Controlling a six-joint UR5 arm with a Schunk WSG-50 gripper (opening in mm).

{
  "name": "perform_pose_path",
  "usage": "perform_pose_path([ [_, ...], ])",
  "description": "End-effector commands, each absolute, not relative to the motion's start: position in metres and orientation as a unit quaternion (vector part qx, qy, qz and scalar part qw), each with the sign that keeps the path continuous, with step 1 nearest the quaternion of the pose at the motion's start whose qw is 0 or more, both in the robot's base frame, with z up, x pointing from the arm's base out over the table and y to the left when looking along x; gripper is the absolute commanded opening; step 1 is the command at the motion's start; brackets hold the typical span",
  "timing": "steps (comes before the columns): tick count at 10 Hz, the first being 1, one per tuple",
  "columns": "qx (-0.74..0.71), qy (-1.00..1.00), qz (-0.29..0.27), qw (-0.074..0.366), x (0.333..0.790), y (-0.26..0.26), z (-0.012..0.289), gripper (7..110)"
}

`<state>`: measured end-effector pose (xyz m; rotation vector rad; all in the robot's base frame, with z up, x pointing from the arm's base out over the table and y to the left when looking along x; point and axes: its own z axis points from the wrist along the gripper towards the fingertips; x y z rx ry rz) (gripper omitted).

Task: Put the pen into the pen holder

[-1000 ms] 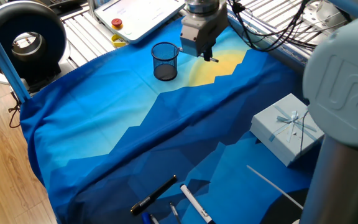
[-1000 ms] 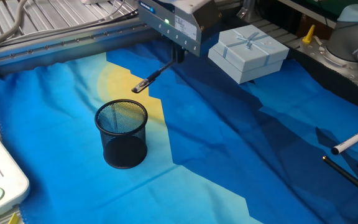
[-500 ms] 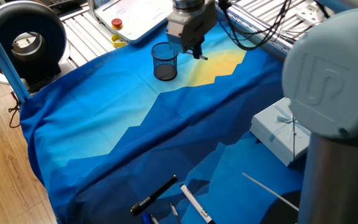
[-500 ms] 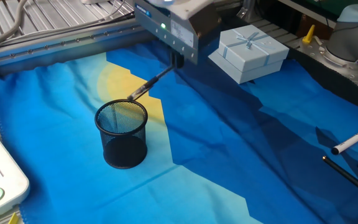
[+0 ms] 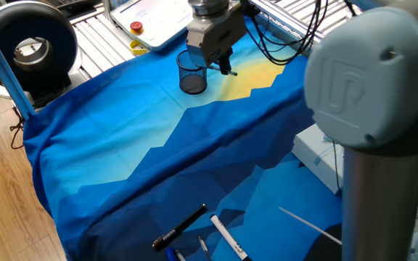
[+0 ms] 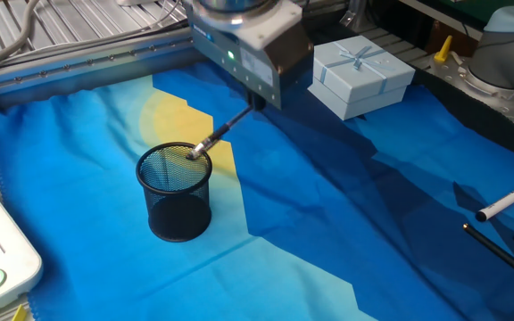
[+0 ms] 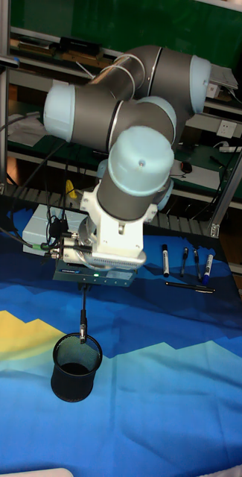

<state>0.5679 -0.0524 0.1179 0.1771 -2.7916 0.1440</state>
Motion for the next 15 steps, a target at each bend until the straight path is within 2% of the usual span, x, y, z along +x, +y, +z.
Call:
perform_pose_path([
  [1,0.060,-0.976,0.049,0.205,0.562,-0.055,0.123,7],
  [3,0.060,-0.973,0.054,0.215,0.565,-0.060,0.134,7],
  [8,0.065,-0.973,0.085,0.203,0.584,-0.061,0.146,7],
  [12,0.088,-0.981,0.062,0.162,0.615,-0.041,0.121,7],
  [15,0.097,-0.978,0.070,0.172,0.616,-0.041,0.114,7],
])
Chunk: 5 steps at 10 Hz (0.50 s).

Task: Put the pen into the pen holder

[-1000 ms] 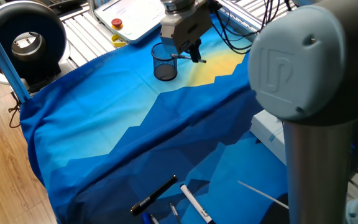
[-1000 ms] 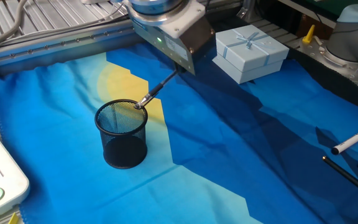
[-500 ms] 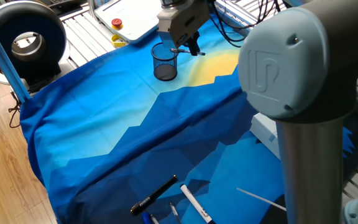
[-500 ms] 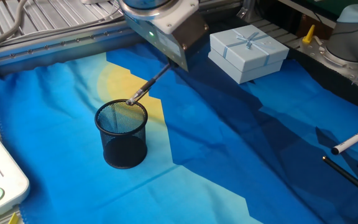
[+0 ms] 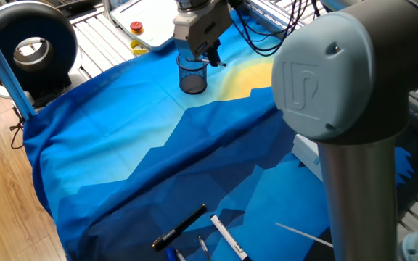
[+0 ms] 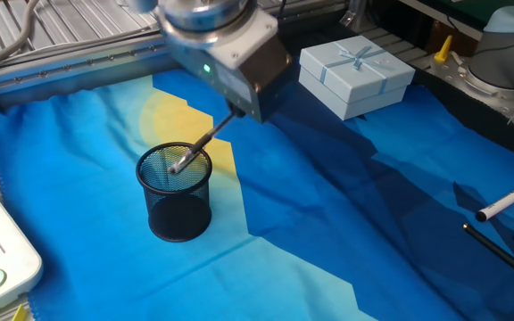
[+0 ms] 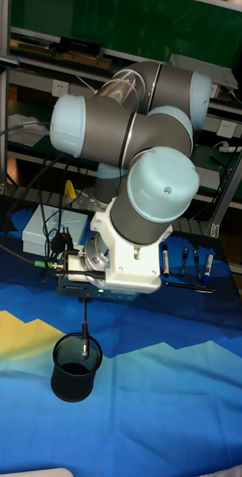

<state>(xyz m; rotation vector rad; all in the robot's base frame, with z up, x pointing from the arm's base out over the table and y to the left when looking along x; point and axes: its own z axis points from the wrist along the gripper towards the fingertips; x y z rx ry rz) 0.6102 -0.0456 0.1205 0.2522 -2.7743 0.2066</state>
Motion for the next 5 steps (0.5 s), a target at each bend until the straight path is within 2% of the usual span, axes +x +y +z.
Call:
perform_pose_path([
  [1,0.095,-0.977,0.074,0.176,0.614,-0.043,0.115,7],
  [5,0.085,-0.974,0.069,0.197,0.603,-0.042,0.118,7],
])
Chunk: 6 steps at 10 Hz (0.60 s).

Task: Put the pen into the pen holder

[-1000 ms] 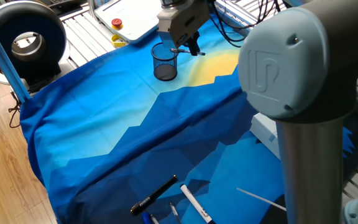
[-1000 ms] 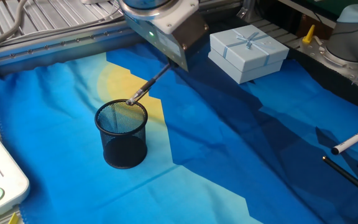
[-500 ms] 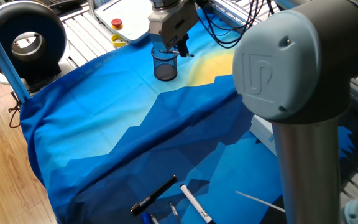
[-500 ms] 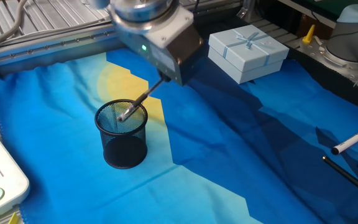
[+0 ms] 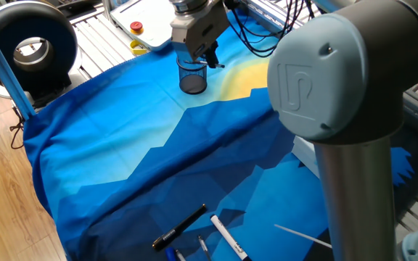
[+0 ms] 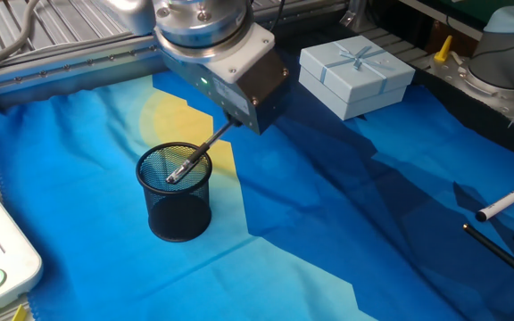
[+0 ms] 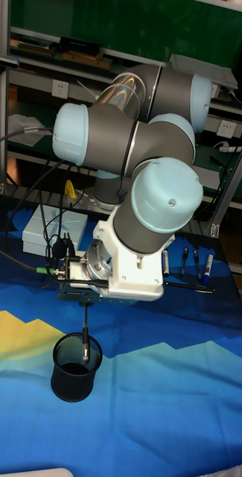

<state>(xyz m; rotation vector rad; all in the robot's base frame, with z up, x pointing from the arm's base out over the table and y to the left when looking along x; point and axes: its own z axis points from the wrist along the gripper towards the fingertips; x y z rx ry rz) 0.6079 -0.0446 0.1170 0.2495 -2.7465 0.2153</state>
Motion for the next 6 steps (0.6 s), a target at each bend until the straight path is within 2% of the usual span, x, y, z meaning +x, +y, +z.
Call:
perform_pose_path([
  [1,0.084,-0.973,0.072,0.202,0.6005,-0.0439,0.1175,7],
  [6,0.079,-0.971,0.083,0.208,0.5977,-0.0514,0.1174,7],
])
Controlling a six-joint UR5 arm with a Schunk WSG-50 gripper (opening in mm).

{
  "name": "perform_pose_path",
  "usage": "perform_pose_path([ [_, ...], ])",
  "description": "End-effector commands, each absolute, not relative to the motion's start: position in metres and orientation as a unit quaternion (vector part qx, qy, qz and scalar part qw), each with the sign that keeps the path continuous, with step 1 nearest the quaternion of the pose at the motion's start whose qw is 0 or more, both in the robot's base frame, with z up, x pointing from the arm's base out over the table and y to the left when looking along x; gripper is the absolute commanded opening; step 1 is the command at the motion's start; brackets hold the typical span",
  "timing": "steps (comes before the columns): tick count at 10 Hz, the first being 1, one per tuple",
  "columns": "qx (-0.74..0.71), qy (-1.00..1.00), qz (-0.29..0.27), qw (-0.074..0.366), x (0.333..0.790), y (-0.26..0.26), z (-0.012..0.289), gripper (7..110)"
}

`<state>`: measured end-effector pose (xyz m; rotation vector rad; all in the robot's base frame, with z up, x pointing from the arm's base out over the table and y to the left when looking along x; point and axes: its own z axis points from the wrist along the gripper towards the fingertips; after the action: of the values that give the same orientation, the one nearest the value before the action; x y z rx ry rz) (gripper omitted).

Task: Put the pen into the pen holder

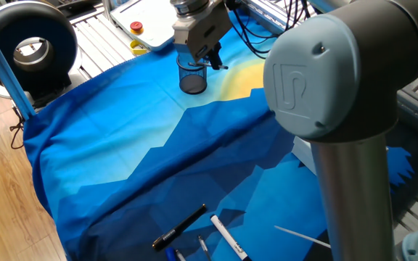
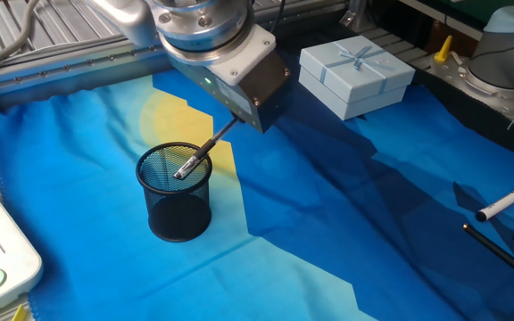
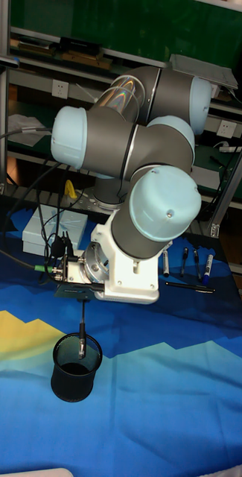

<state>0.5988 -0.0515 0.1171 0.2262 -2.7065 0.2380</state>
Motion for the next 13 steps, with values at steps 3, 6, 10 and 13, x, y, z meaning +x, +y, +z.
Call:
perform_pose_path([
  [3,0.088,-0.972,0.081,0.203,0.6002,-0.0511,0.1164,7],
  [6,0.106,-0.971,0.080,0.200,0.6021,-0.0517,0.1162,7],
  [10,0.115,-0.971,0.076,0.196,0.6042,-0.0496,0.1178,7],
  [13,0.117,-0.972,0.071,0.193,0.6043,-0.0470,0.1209,22],
])
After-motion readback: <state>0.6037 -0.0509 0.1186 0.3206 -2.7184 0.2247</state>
